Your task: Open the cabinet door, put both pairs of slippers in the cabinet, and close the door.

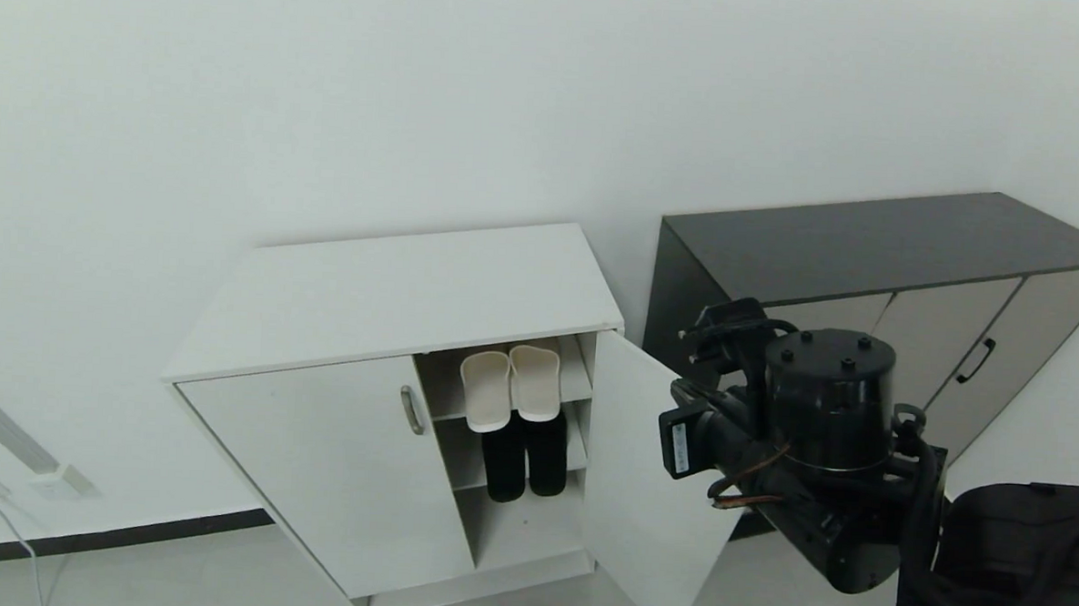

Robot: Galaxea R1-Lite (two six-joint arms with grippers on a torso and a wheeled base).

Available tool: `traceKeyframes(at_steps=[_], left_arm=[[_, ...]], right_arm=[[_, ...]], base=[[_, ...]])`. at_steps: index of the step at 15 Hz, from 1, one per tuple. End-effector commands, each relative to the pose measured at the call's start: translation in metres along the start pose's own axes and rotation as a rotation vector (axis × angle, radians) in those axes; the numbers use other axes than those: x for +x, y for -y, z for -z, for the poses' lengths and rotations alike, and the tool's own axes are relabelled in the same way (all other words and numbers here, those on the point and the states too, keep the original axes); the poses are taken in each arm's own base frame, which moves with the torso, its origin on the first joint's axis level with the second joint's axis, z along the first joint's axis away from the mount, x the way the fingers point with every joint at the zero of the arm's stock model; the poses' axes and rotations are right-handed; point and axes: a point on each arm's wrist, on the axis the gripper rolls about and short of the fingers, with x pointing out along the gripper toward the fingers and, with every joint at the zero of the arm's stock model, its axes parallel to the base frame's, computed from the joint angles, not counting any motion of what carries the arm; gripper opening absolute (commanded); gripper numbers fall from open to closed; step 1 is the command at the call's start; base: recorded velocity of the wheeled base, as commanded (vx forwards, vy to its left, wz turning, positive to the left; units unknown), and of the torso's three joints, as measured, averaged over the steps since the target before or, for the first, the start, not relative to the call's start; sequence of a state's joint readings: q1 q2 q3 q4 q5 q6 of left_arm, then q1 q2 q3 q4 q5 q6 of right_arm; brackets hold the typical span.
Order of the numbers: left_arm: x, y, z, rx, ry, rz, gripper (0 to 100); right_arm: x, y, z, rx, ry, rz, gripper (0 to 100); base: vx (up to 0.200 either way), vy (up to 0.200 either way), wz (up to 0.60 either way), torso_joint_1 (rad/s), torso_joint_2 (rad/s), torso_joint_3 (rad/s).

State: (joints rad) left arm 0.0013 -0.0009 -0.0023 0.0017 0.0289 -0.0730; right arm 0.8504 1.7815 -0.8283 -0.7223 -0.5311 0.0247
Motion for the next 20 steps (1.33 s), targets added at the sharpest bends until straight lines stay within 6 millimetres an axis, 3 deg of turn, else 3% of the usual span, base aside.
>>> traceKeyframes(at_steps=[1,4,8,11,16,20], left_arm=[[0.000,0.000,0.000,-0.001,-0.001,-0.001,0],[0.000,0.000,0.000,-0.002,0.000,0.000,0],[0.000,0.000,0.000,-0.002,0.000,0.000,0],[0.000,0.000,0.000,-0.002,0.000,0.000,0],[0.000,0.000,0.000,-0.002,0.000,-0.002,0],[0.000,0.000,0.000,-0.002,0.000,-0.002,0]], right_arm=[[0.001,0.002,-0.001,0.006,0.008,0.006,0],[0.010,0.012,0.000,-0.018,0.011,0.047,0],[0.035,0.037,-0.001,-0.007,0.034,0.134,0],[0.079,0.067,-0.005,0.073,-0.005,0.232,0],[0.112,0.105,0.015,0.113,-0.105,0.247,0],[0.128,0.113,0.028,0.155,-0.132,0.226,0]], base=[[-0.200,0.000,0.00,0.012,0.01,0.002],[-0.200,0.000,0.00,-0.006,0.00,-0.002],[0.000,0.000,0.00,0.000,0.00,0.000],[0.000,0.000,0.00,0.000,0.00,0.000],[0.000,0.000,0.00,0.000,0.00,0.000],[0.000,0.000,0.00,0.000,0.00,0.000]])
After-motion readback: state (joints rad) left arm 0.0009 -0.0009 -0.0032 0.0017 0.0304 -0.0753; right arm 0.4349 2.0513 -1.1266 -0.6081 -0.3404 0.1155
